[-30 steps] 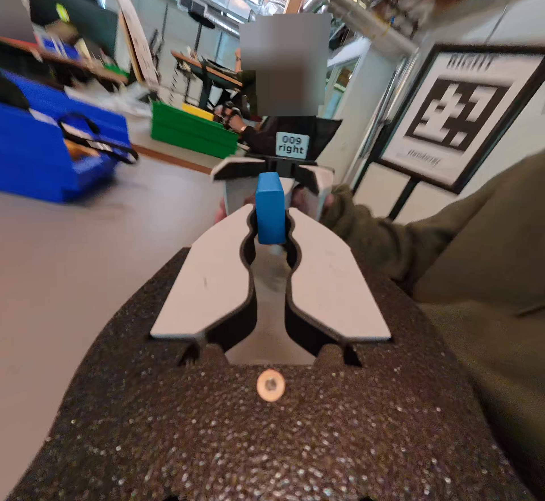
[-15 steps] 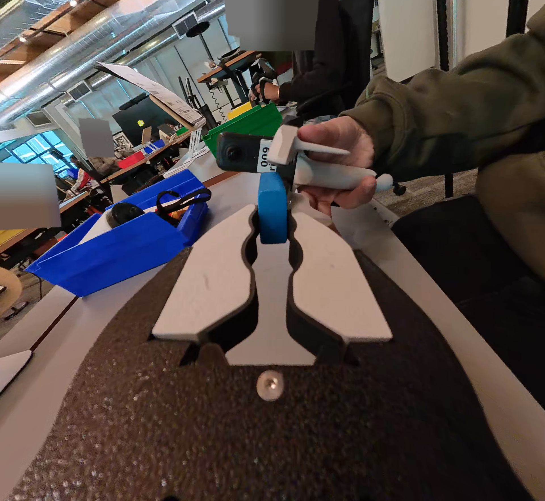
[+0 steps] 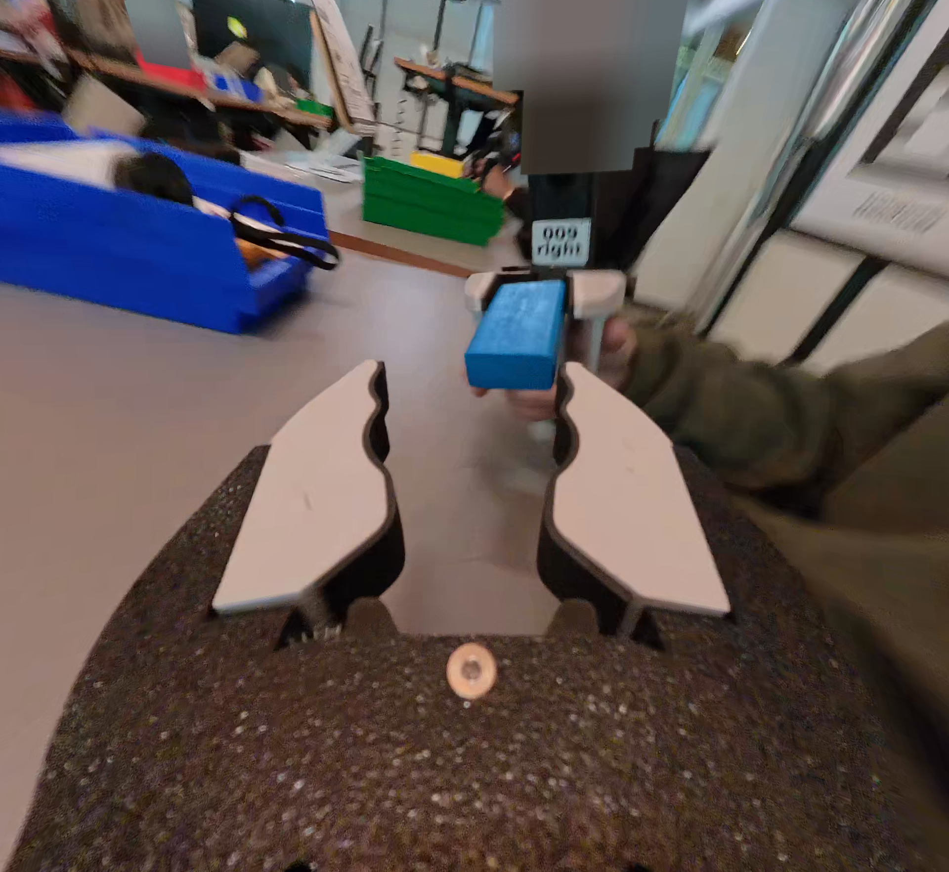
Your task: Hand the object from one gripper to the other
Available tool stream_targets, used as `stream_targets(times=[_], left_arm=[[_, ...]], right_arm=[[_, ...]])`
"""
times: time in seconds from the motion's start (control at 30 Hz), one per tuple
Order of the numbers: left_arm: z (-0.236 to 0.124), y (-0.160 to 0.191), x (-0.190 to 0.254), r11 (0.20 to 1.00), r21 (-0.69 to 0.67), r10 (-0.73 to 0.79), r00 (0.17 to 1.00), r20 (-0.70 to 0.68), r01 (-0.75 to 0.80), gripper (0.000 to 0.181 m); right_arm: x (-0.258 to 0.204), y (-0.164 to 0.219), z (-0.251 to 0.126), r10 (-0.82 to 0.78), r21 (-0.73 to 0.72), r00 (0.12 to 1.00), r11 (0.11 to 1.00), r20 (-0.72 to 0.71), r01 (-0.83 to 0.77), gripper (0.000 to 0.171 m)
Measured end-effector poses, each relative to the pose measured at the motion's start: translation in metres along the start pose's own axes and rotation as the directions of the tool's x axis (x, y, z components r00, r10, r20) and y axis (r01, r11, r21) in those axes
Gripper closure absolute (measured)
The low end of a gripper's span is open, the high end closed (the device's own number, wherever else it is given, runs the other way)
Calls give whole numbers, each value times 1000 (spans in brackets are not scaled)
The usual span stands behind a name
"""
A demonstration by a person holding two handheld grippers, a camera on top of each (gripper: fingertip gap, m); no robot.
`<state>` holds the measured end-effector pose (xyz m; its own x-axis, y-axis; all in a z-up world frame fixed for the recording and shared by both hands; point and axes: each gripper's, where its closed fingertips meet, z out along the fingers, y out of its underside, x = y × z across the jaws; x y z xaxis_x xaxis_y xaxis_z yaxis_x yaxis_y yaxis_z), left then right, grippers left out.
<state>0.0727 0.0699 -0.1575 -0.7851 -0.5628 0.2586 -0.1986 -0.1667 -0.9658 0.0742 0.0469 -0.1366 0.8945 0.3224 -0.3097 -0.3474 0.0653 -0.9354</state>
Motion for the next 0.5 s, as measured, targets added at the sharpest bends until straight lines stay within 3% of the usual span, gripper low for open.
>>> stream_targets(times=[0.07, 0.13, 0.23, 0.3, 0.5], left_arm=[[2, -5, 5, 972, 31, -230, 967, -105, 234, 119], [4, -6, 14, 947, 29, -307, 931, -200, 318, 122], [8, 8, 16, 983, -26, -182, 970, -159, 180, 133], [8, 5, 14, 998, 11, -66, 993, -102, 67, 138], [5, 5, 10, 1000, 11, 13, 997, -76, -12, 146]], right_arm=[[-4, -2, -1, -140, -12, 990, 990, -15, 140, 137], [-5, -3, 0, -210, -2, 977, 978, -33, 210, 138], [-2, -1, 0, -225, -6, 973, 974, -50, 225, 138], [0, 4, 1, -236, -32, 970, 972, -55, 234, 138], [0, 11, 2, -232, -71, 971, 971, -49, 229, 138]])
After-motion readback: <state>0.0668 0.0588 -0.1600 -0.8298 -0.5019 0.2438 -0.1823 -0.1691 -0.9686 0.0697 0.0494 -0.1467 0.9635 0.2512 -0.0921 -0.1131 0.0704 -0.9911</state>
